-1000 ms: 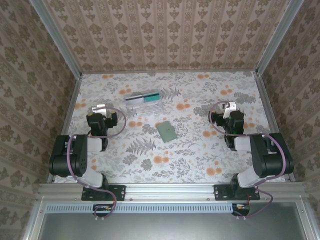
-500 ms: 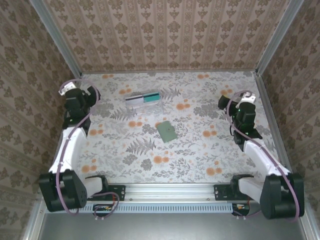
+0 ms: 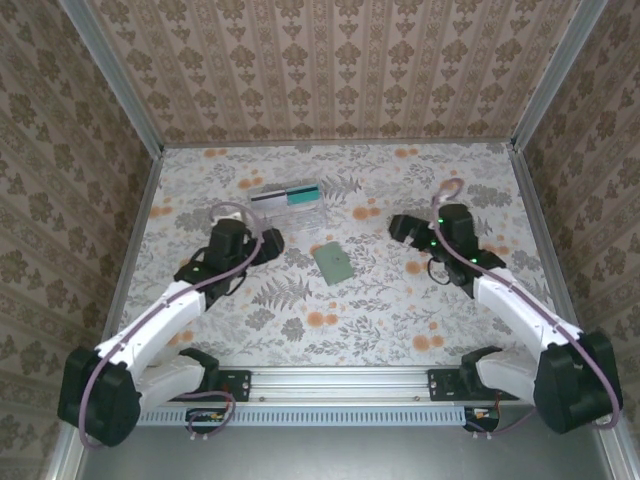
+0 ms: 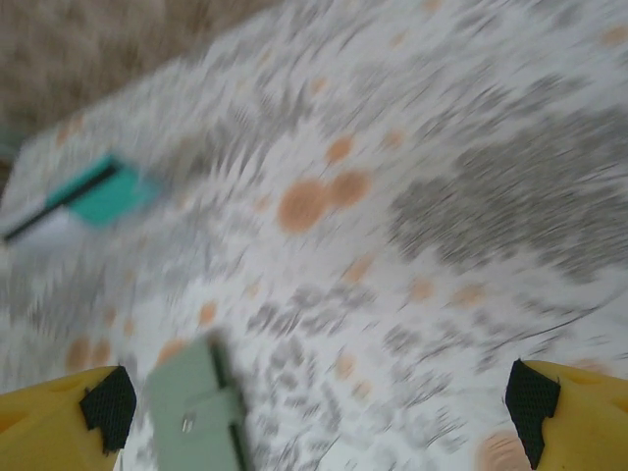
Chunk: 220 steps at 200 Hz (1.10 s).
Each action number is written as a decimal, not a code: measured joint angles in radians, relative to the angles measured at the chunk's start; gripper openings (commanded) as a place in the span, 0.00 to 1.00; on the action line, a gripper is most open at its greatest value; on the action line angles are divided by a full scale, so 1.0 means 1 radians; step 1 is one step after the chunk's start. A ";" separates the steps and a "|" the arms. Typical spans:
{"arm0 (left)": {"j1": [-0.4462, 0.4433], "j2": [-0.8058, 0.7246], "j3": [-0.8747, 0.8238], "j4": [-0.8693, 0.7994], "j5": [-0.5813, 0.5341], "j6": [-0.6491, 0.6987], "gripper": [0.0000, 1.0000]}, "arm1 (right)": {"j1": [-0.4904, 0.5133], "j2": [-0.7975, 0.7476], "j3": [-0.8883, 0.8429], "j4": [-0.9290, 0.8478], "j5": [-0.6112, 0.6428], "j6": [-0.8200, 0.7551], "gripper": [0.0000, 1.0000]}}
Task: Take the credit cards out of the card holder
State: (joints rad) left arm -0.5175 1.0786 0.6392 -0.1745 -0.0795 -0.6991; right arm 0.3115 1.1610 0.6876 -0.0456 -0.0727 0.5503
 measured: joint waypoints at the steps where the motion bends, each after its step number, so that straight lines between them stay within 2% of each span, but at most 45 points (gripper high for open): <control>1: -0.003 0.003 0.000 0.000 0.000 -0.002 0.98 | 0.011 0.006 0.005 -0.005 0.003 -0.003 0.96; 9: -0.029 0.033 0.000 0.003 -0.005 -0.014 0.98 | 0.070 0.042 0.031 -0.027 0.014 -0.021 0.90; 30: -0.080 0.101 0.000 0.005 -0.023 -0.043 1.00 | 0.208 0.149 0.107 -0.084 0.051 -0.082 0.58; 46: -0.110 0.123 0.000 -0.003 -0.053 -0.062 1.00 | 0.272 0.241 0.177 -0.131 0.063 -0.138 0.48; 76: -0.158 0.102 -0.004 -0.010 -0.134 -0.095 1.00 | 0.359 0.406 0.307 -0.209 0.128 -0.215 0.46; 120: -0.163 0.032 -0.048 -0.021 -0.198 -0.118 1.00 | 0.484 0.584 0.473 -0.301 0.228 -0.319 0.43; 141: -0.163 0.019 -0.056 -0.023 -0.204 -0.121 1.00 | 0.498 0.641 0.523 -0.330 0.258 -0.349 0.37; 220: -0.163 0.014 -0.056 -0.023 -0.206 -0.121 1.00 | 0.492 0.769 0.606 -0.381 0.336 -0.410 0.41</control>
State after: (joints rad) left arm -0.6804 1.0924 0.5827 -0.1974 -0.2852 -0.8200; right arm 0.8036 1.9297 1.2934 -0.4271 0.2630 0.1398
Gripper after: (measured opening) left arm 0.998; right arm 0.409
